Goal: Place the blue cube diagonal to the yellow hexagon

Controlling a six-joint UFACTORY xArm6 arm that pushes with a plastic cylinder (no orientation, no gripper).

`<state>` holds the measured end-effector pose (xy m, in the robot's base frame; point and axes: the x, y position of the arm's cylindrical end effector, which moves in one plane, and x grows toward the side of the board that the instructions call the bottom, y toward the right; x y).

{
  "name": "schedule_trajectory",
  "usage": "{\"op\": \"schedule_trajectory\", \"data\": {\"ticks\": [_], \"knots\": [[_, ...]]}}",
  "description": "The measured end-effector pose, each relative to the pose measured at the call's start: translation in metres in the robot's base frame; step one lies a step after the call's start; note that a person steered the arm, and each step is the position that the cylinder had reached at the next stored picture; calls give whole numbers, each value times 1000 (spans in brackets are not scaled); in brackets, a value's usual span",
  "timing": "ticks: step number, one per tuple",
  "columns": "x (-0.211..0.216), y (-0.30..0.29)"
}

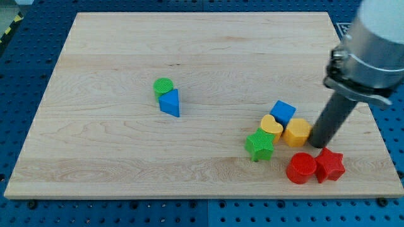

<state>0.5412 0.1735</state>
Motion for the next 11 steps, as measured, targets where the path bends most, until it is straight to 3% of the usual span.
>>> {"op": "schedule_trajectory", "data": {"ticks": [5, 7, 9, 10, 11], "knots": [[-72, -58], [-135, -86], [-170, -62], [-187, -77], [-180, -93]]}}
